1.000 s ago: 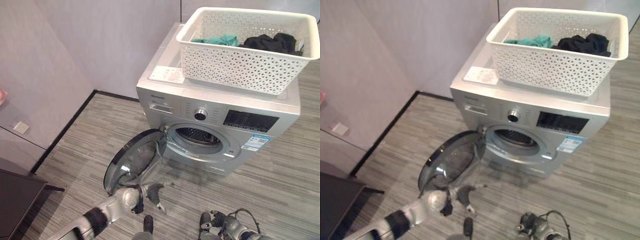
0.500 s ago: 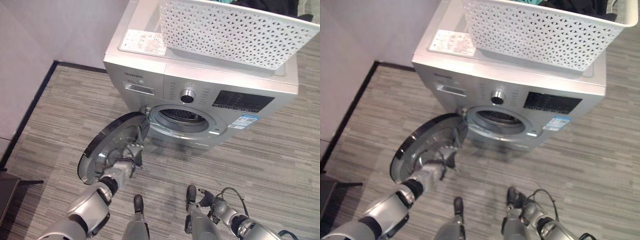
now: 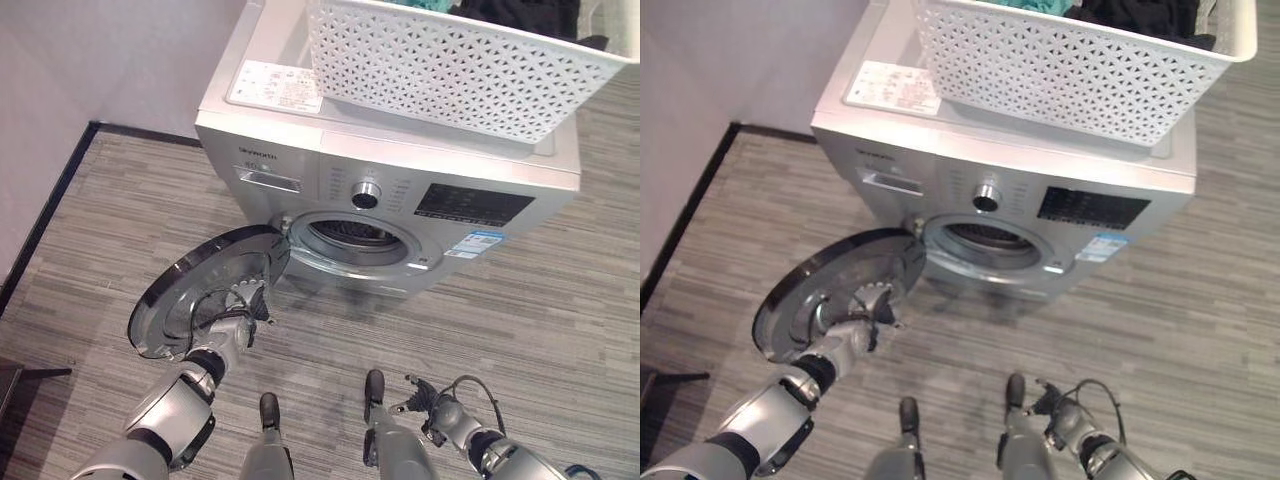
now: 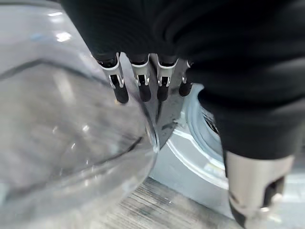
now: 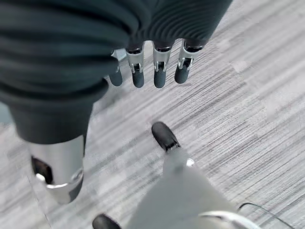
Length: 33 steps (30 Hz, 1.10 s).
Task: Grab the laundry basket,head to the washer,open it,put in the laundry and shut it.
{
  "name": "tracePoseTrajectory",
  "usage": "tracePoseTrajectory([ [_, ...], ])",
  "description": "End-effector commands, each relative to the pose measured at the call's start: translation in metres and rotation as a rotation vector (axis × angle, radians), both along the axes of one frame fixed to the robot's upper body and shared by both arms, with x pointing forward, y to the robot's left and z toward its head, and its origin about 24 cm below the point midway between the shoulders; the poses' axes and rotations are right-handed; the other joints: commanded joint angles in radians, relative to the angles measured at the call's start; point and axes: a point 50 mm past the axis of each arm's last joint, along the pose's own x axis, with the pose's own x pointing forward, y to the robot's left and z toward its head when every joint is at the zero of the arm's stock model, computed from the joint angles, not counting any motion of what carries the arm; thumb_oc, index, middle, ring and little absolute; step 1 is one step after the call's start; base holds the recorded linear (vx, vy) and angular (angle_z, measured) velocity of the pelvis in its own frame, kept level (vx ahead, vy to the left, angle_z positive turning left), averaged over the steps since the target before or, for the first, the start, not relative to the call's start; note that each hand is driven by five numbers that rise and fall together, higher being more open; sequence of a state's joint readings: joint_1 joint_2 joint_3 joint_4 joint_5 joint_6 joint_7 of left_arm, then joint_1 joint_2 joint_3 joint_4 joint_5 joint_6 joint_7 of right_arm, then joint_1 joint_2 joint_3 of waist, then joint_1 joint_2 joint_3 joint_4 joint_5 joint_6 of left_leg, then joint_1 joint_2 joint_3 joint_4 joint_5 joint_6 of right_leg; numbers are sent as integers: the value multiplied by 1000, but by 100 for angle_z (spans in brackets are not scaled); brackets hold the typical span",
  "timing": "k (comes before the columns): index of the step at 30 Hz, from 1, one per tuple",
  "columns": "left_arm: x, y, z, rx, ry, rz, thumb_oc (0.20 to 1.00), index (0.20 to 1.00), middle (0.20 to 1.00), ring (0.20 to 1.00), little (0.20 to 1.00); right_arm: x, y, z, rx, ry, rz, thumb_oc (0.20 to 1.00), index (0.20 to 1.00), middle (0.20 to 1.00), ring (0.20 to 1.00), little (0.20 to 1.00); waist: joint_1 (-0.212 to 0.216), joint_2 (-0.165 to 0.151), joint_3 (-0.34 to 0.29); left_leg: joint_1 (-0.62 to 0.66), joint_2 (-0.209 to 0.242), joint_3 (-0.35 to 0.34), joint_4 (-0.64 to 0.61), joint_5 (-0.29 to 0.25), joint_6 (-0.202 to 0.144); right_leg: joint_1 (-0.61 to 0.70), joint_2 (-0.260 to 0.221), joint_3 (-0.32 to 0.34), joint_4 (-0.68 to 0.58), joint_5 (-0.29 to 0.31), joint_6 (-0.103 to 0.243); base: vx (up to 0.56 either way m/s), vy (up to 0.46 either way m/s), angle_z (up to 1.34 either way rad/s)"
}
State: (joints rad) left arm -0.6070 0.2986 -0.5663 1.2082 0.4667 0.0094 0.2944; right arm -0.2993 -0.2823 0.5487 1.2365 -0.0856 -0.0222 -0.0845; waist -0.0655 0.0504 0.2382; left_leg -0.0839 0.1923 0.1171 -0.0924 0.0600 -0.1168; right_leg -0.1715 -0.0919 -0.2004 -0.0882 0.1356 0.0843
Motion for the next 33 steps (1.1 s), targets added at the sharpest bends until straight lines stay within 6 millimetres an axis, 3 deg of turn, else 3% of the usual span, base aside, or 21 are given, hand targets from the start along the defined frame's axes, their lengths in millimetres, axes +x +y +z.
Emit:
tracePoseTrajectory([
  [1, -26, 41, -21, 53, 167, 135, 1000, 1000, 1000, 1000, 1000, -15, -5, -8, -4, 64, -49, 1000, 1000, 1000, 1000, 1000, 22, -60, -50, 18, -28, 2, 5, -50, -4, 39, -68, 63, 1, -78, 72, 80, 115, -17],
  [2, -42, 59, -29, 146, 235, 100, 1000, 1000, 1000, 1000, 1000, -17, -9, -8, -7, 69, -42, 1000, 1000, 1000, 1000, 1000, 14, -64, -67, 35, -32, 14, 5, -61, 0, 46, -71, 71, 1, -75, 75, 43, 60, -18],
  [4, -48, 69, -30, 191, 263, 94, 1000, 1000, 1000, 1000, 1000, -18, -8, -9, -5, 71, -31, 1000, 1000, 1000, 1000, 1000, 13, -69, -72, 42, -34, 22, 5, -66, 1, 47, -70, 78, 1, -73, 76, 34, 68, -15],
  [5, -61, 101, -26, 297, 308, 137, 1000, 1000, 1000, 1000, 1000, -15, -5, -6, 9, 44, -5, 1000, 1000, 1000, 1000, 1000, 7, -80, -80, 49, -37, 34, 5, -72, 4, 45, -69, 91, 1, -67, 79, 13, 67, -19],
  [6, -66, 113, -24, 322, 320, 161, 1000, 1000, 1000, 1000, 1000, -14, -3, -6, 18, 37, 2, 1000, 1000, 1000, 1000, 1000, 6, -85, -82, 51, -39, 39, 5, -74, 5, 44, -68, 96, 1, -65, 80, 6, 54, -20],
  [8, -70, 125, -21, 329, 323, 204, 1000, 1000, 1000, 1000, 1000, -16, -1, -7, 28, 34, 13, 1000, 1000, 1000, 1000, 1000, 5, -92, -87, 54, -39, 46, 5, -75, 6, 42, -67, 99, 1, -64, 81, 0, 16, -24],
  [9, -72, 140, -12, 269, 265, 316, 1000, 1000, 1000, 1000, 1000, -20, 1, -8, 45, 30, 6, 1000, 1000, 1000, 1000, 1000, 5, -103, -92, 54, -40, 49, 5, -76, 8, 40, -69, 101, 1, -60, 83, -6, 11, -18],
  [11, -74, 143, -11, 197, 209, 380, 1000, 1000, 1000, 1000, 1000, -28, 0, -11, 51, 46, -13, 1000, 1000, 1000, 1000, 1000, 10, -111, -94, 54, -43, 47, 5, -78, 11, 40, -72, 99, 1, -59, 86, -6, 7, -5],
  [13, -78, 143, -14, 157, 189, 408, 1000, 1000, 1000, 1000, 1000, -31, -2, -13, 52, 53, -27, 1000, 1000, 1000, 1000, 1000, 14, -113, -96, 55, -45, 45, 5, -78, 12, 42, -74, 97, 1, -59, 87, 0, 0, 0],
  [15, -91, 127, -31, -67, 105, 546, 1000, 1000, 1000, 1000, 1000, -48, -9, -19, 74, 78, -145, 1000, 1000, 1000, 1000, 1000, 32, -114, -95, 64, -53, 36, 5, -84, 19, 56, -83, 87, 1, -61, 90, 0, 0, 0],
  [16, -91, 127, -31, -67, 105, 547, 1000, 1000, 1000, 1000, 1000, -48, -9, -19, 75, 78, -144, 1000, 1000, 1000, 1000, 1000, 31, -115, -97, 60, -54, 36, 5, -82, 19, 52, -84, 87, 1, -59, 90, 32, 49, 6],
  [17, -107, 105, -53, -276, 98, 667, 1000, 1000, 1000, 1000, 1000, -55, -17, -20, 80, 77, -246, 1000, 1000, 1000, 1000, 1000, 41, -115, -97, 71, -61, 31, 5, -89, 27, 60, -88, 89, 1, -61, 91, 22, 52, 6],
  [21, -131, 79, -77, -439, 173, 745, 1000, 1000, 1000, 1000, 1000, -58, -29, -19, 75, 68, -348, 1000, 1000, 1000, 1000, 1000, 48, -115, -97, 76, -73, 33, 24, -96, 39, 62, -97, 97, 1, -58, 91, 14, 63, 4],
  [24, -155, 59, -95, -455, 281, 731, 1000, 1000, 1000, 1000, 1000, -54, -42, -14, 100, 12, -495, 1000, 1000, 1000, 1000, 1000, 51, -132, -85, 30, -87, 38, 162, -165, 59, 62, -116, 123, 1, -41, 95, -49, 97, -4],
  [25, -176, 60, -104, -482, 336, 803, 1000, 1000, 1000, 1000, 1000, -50, -56, -7, 136, -62, -636, 1000, 1000, 1000, 1000, 1000, 48, -140, -81, 9, -104, 51, 236, -215, 83, 54, -133, 145, 3, -23, 105, -65, 114, -15],
  [27, -184, 61, -106, -474, 353, 826, 1000, 1000, 1000, 1000, 1000, -48, -62, -4, 146, -94, -681, 1000, 1000, 1000, 1000, 1000, 47, -141, -82, 6, -113, 57, 256, -234, 92, 51, -141, 154, 5, -15, 111, -43, 141, -20],
  [29, -197, 58, -111, -450, 397, 813, 1000, 1000, 1000, 1000, 1000, -34, -82, 14, 161, -247, -759, 1000, 1000, 1000, 1000, 1000, 36, -141, -84, 13, -133, 67, 280, -270, 117, 51, -162, 166, 15, 1, 127, -24, 167, -19],
  [30, -197, 59, -111, -450, 397, 813, 1000, 1000, 1000, 1000, 1000, -34, -82, 14, 162, -247, -759, 1000, 1000, 1000, 1000, 1000, 36, -144, -87, 10, -136, 68, 277, -264, 117, 46, -165, 167, 15, 3, 127, 1, 117, -12],
  [32, -202, 58, -113, -432, 416, 796, 1000, 1000, 1000, 1000, 1000, -16, -98, 41, 148, -427, -774, 1000, 1000, 1000, 1000, 1000, 24, -142, -92, 22, -157, 70, 270, -276, 136, 40, -182, 175, 31, 10, 136, 2, 177, -16],
  [33, -207, 54, -115, -425, 443, 775, 1000, 1000, 1000, 1000, 1000, -3, -111, 70, 143, -605, -782, 1000, 1000, 1000, 1000, 1000, 11, -131, -98, 47, -177, 64, 254, -283, 152, 37, -197, 180, 65, 3, 138, 23, 232, -4],
])
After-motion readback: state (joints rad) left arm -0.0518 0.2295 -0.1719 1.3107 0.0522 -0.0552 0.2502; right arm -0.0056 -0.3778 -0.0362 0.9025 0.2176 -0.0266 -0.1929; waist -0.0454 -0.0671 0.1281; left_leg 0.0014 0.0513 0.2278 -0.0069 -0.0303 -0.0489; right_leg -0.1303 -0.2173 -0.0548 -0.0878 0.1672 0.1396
